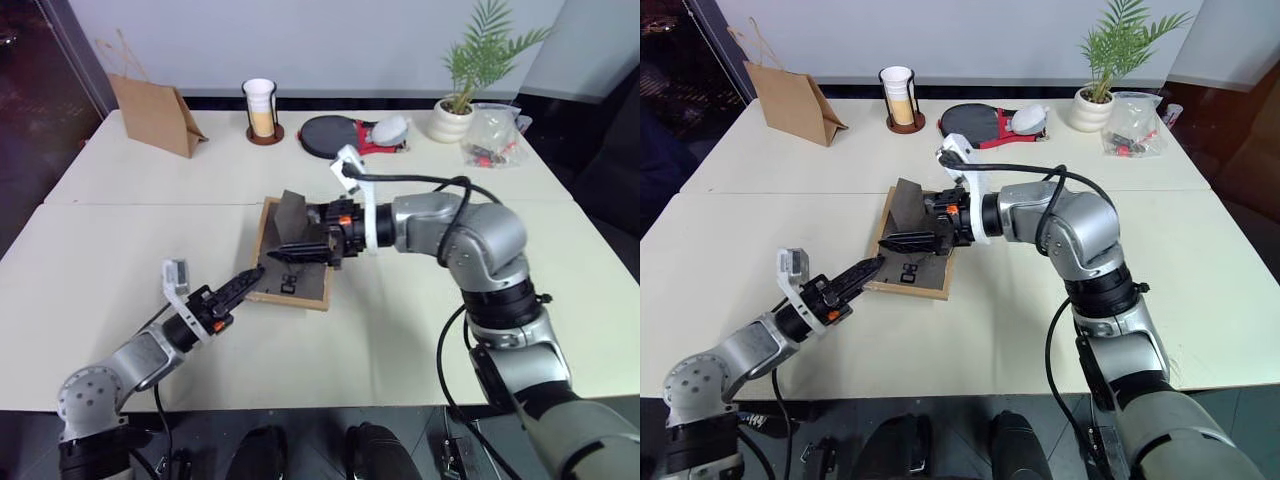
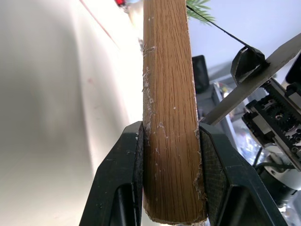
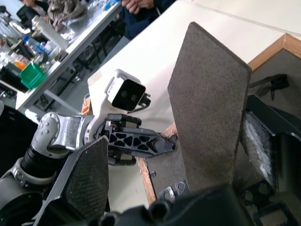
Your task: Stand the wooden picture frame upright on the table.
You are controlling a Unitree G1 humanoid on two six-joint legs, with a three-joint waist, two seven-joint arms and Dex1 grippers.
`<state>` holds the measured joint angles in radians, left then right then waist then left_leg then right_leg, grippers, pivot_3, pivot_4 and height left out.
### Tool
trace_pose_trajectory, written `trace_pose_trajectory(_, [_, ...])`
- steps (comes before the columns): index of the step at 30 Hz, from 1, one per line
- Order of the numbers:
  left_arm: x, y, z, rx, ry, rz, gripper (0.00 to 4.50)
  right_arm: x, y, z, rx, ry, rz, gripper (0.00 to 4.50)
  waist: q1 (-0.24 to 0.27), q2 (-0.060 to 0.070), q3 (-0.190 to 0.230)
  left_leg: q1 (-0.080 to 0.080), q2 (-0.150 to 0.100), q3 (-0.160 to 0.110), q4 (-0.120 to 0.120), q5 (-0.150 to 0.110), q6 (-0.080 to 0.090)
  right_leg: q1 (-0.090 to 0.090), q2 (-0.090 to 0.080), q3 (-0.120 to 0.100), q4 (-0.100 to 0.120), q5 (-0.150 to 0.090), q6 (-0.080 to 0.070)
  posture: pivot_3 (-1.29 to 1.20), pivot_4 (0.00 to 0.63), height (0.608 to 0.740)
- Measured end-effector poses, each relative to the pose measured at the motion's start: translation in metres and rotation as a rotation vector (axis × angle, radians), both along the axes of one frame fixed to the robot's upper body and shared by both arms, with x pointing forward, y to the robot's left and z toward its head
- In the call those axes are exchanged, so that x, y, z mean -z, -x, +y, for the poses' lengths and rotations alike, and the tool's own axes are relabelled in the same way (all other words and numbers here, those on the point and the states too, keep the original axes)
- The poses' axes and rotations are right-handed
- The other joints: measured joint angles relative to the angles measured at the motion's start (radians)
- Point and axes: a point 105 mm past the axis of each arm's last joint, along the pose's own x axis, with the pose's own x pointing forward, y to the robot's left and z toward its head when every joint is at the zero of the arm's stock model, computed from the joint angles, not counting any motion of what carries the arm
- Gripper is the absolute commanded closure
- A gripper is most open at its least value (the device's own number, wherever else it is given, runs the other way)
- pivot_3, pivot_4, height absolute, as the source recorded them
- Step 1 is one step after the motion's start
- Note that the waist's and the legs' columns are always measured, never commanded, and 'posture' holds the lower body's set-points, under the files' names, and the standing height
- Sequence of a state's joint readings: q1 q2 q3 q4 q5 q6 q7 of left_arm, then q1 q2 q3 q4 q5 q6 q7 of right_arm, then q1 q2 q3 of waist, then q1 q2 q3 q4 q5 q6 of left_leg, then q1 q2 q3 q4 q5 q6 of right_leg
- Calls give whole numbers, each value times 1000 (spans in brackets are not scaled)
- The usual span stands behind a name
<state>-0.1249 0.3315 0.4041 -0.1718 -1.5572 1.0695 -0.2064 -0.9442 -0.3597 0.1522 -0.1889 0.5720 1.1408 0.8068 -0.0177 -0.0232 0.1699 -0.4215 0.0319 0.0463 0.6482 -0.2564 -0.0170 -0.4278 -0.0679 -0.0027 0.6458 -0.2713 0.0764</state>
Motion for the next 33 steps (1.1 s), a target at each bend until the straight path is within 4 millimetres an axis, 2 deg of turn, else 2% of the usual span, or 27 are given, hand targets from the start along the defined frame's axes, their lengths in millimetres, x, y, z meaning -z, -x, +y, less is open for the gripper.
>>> trace_pose_trajectory(4, [-4, -1, -6, 0, -4, 3, 3436, -1, -1, -5, 27, 31, -37, 68, 0, 0, 0, 0, 0, 0, 0, 0, 0, 0, 0, 0, 0, 0, 1, 0, 150, 740])
trace_pose_trajectory(6, [-9, -2, -8, -3, -7, -2, 3436, 6, -6, -12, 59, 117, -102, 68, 1, 0, 0, 0, 0, 0, 0, 0, 0, 0, 0, 0, 0, 0, 1, 0, 150, 740])
trace_pose_trajectory(9, [-17, -2, -8, -14, -11, -18, 3436, 18, -17, -34, 127, 248, -180, 68, 5, 0, 0, -1, -1, 0, 1, 0, 0, 0, 0, 0, -1, 0, 0, 0, 150, 740])
trace_pose_trajectory(11, [-19, -3, -8, -23, -20, -9, 3436, 18, -21, -53, 161, 296, -210, 68, 7, 0, 0, -2, -1, 0, 2, 0, 0, 0, 0, 0, -1, 0, 0, 0, 150, 740])
trace_pose_trajectory(15, [-26, -1, -12, -14, -6, -17, 3436, 9, -21, -86, 200, 365, -270, 68, 6, 0, 0, -2, -1, 0, 2, 0, 0, 0, 1, 0, -1, 1, 1, 0, 150, 740])
trace_pose_trajectory(19, [-31, 0, -9, -17, -4, -29, 3436, -17, -22, -107, 243, 377, -404, 68, 0, 0, 0, -1, 0, 0, 2, 0, 1, 0, 4, 0, -1, 1, 1, 0, 150, 740])
trace_pose_trajectory(20, [-31, 1, -10, -13, -2, -27, 3436, -24, -23, -109, 242, 383, -499, 68, 1, 0, 0, -1, 1, 0, 2, 0, 1, 0, 5, 0, 0, 1, 1, 0, 150, 740])
trace_pose_trajectory(22, [-31, 1, -10, -11, 0, -20, 3436, -26, -25, -111, 210, 440, -713, 68, 5, 0, 0, 0, 0, 0, 2, 0, 1, 2, 7, 0, 0, 1, 2, 0, 150, 740])
trace_pose_trajectory(25, [-30, 0, -10, -15, -3, -9, 3436, -5, -35, -108, 156, 519, -949, 68, 4, 0, 0, 1, 0, 3, 4, 0, 1, 3, 8, 0, 0, 1, 3, 0, 150, 740])
trace_pose_trajectory(28, [-34, -1, -13, -9, 12, -4, 3436, 16, -44, -99, 39, 624, -1362, 68, 3, 0, 1, 2, -1, 4, 6, 1, 0, 3, 8, 2, 1, 1, 3, 0, 150, 740])
trace_pose_trajectory(31, [-38, -2, -12, -15, 21, -3, 3436, 39, -45, -93, -94, 653, -1572, 68, 4, 0, 1, 2, 0, 4, 6, 5, -8, 3, 8, 2, 1, 1, 3, 0, 150, 740])
trace_pose_trajectory(33, [-38, -2, -12, -13, 13, -3, 3436, 41, -47, -87, -102, 611, -1667, 68, 3, 0, 1, 2, 0, 4, 6, 6, -9, 3, 9, 2, 1, 1, 3, 0, 150, 740])
